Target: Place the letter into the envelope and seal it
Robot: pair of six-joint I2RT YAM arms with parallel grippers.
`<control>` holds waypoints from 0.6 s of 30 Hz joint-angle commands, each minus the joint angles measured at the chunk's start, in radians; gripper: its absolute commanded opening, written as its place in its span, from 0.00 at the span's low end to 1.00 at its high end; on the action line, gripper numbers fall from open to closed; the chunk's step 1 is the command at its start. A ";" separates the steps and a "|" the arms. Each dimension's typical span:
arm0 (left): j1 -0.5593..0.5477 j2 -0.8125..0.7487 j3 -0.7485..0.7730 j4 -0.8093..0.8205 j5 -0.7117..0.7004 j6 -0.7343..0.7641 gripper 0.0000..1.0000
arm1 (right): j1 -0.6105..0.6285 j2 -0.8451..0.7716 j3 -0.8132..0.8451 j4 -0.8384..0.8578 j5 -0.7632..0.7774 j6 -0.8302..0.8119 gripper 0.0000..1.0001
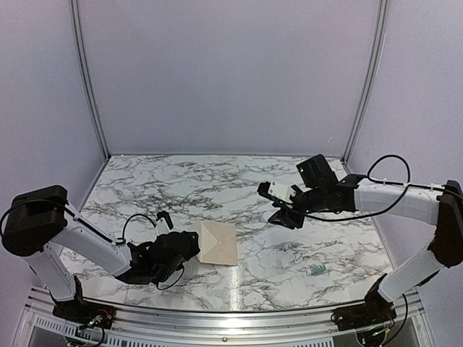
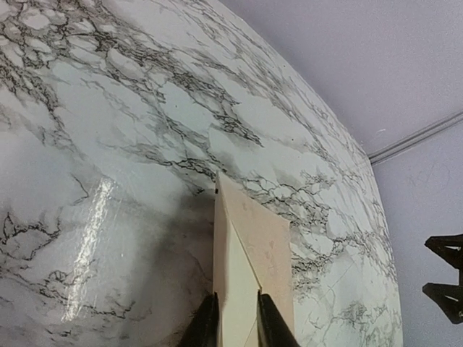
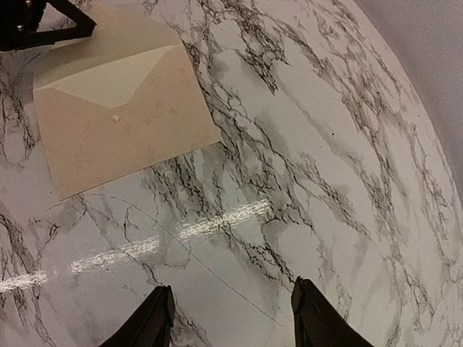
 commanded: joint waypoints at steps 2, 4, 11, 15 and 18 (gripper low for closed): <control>0.006 -0.016 0.038 -0.197 -0.015 0.034 0.31 | -0.027 0.000 0.037 -0.044 -0.001 -0.014 0.53; 0.007 -0.058 0.051 -0.274 -0.032 0.062 0.41 | -0.055 -0.015 0.065 -0.109 -0.037 -0.033 0.53; 0.009 -0.234 0.080 -0.411 -0.129 0.369 0.60 | -0.121 -0.121 0.051 -0.319 0.002 -0.213 0.50; 0.010 -0.274 0.137 -0.411 -0.086 0.668 0.67 | -0.140 -0.177 -0.006 -0.453 0.009 -0.300 0.47; 0.012 -0.279 0.182 -0.411 -0.039 0.786 0.70 | -0.140 -0.208 -0.058 -0.529 0.030 -0.347 0.46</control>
